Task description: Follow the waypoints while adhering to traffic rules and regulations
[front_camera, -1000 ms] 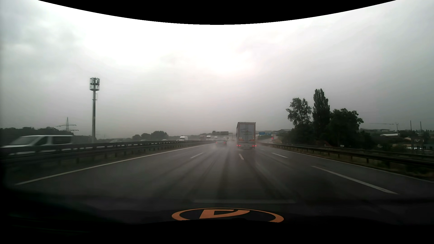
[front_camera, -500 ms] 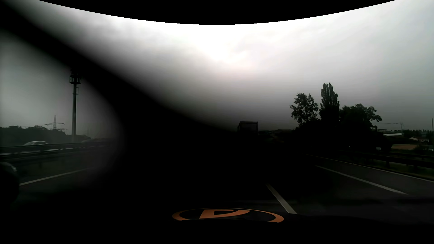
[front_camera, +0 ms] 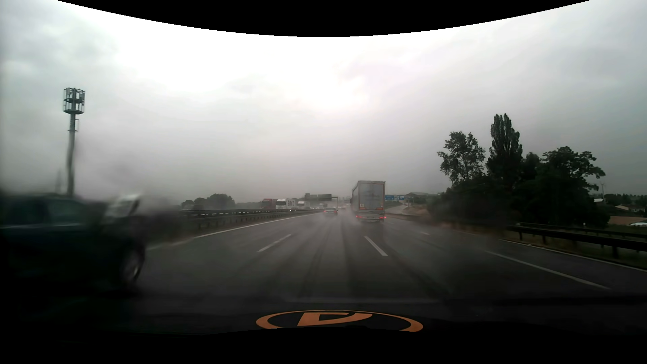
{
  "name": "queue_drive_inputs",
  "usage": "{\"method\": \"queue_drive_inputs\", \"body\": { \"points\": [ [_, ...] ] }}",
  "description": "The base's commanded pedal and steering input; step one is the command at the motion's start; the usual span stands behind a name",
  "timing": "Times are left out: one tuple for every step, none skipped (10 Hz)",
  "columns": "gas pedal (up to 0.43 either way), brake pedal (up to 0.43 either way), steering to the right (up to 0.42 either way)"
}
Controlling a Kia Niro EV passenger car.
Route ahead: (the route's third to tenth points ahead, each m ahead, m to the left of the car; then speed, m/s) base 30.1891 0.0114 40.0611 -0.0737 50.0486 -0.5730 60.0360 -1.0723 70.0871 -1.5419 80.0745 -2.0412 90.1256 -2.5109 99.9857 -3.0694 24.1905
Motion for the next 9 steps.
{"method": "queue_drive_inputs", "body": {
  "points": [
    [0.13, 0.0, 0.005],
    [0.13, 0.0, 0.004],
    [0.13, 0.0, 0.004],
    [0.138, 0.0, 0.004],
    [0.177, 0.0, 0.003],
    [0.189, 0.0, 0.002],
    [0.189, 0.0, 0.001],
    [0.189, 0.0, 0.001],
    [0.189, 0.0, 0.001]
  ]
}}
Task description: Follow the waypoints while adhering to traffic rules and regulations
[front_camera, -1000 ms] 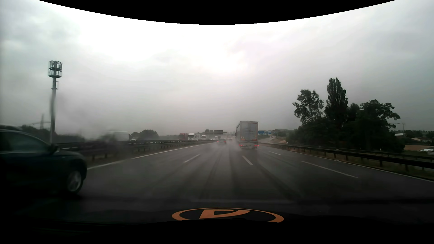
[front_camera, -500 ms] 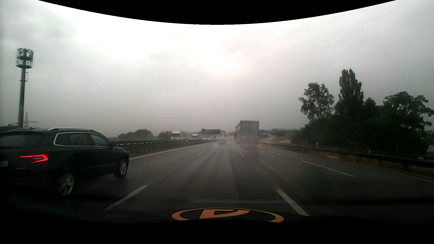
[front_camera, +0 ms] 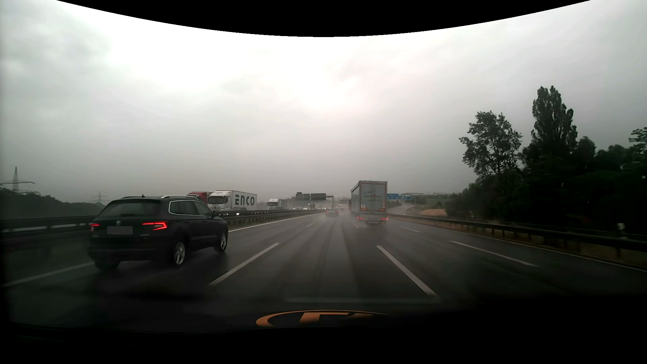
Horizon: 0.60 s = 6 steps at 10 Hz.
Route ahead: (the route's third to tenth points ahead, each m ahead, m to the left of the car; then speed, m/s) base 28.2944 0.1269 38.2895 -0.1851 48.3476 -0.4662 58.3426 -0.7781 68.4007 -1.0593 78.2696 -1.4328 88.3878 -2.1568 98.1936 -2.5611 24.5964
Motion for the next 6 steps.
{"method": "queue_drive_inputs", "body": {
  "points": [
    [0.189, 0.0, 0.001],
    [0.189, 0.0, 0.001],
    [0.189, 0.0, 0.001],
    [0.197, 0.0, 0.001],
    [0.197, 0.0, 0.003],
    [0.197, 0.0, 0.004]
  ]
}}
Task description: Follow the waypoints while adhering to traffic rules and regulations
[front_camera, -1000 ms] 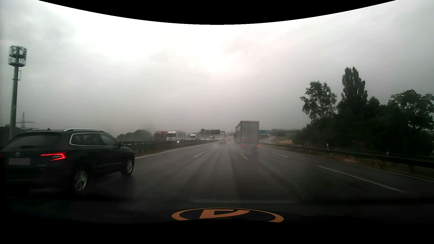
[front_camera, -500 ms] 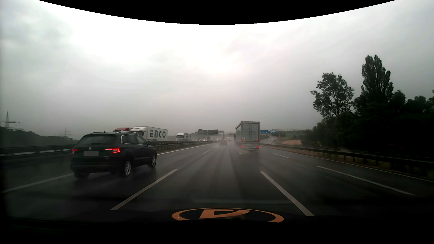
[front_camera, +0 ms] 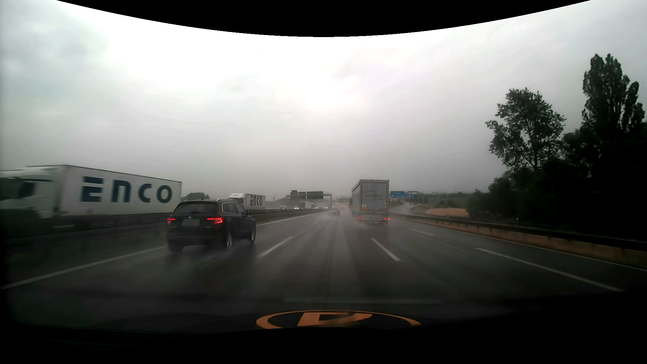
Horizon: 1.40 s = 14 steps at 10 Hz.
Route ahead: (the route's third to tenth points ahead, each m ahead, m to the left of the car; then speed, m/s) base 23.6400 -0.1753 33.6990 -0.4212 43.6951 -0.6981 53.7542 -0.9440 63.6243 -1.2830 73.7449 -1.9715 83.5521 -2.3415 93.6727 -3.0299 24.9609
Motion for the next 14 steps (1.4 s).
{"method": "queue_drive_inputs", "body": {
  "points": [
    [0.197, 0.0, 0.004],
    [0.197, 0.0, 0.004],
    [0.197, 0.0, 0.003],
    [0.197, 0.0, 0.003],
    [0.177, 0.0, 0.003],
    [0.118, 0.0, 0.003],
    [0.0, 0.0, 0.002],
    [0.0, 0.0, 0.002],
    [0.008, 0.0, 0.003],
    [0.067, 0.0, 0.002],
    [0.087, 0.0, 0.003],
    [0.087, 0.0, 0.003],
    [0.087, 0.0, 0.003],
    [0.098, 0.0, 0.003]
  ]
}}
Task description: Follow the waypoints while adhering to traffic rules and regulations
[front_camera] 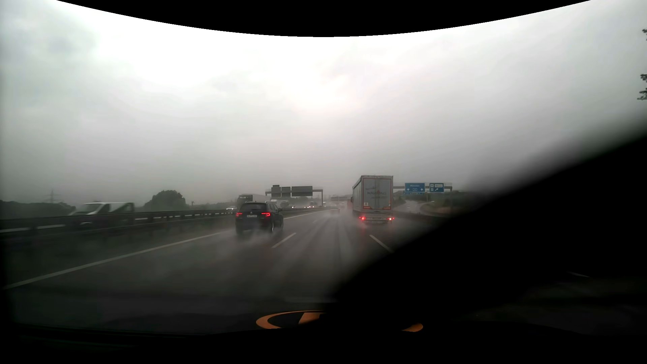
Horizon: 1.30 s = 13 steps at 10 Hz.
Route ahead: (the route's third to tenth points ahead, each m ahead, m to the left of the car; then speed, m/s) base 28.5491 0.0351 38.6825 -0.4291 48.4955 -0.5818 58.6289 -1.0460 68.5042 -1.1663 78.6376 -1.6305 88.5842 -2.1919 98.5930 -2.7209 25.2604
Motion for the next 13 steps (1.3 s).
{"method": "queue_drive_inputs", "body": {
  "points": [
    [0.098, 0.0, 0.003],
    [0.098, 0.0, 0.003],
    [0.11, 0.0, 0.003],
    [0.15, 0.0, 0.002],
    [0.189, 0.0, 0.002],
    [0.197, 0.0, 0.002],
    [0.197, 0.0, 0.001],
    [0.197, 0.0, 0.001],
    [0.197, 0.0, 0.001],
    [0.197, 0.0, 0.001],
    [0.197, 0.0, 0.001],
    [0.197, 0.0, 0.001],
    [0.197, 0.0, 0.001]
  ]
}}
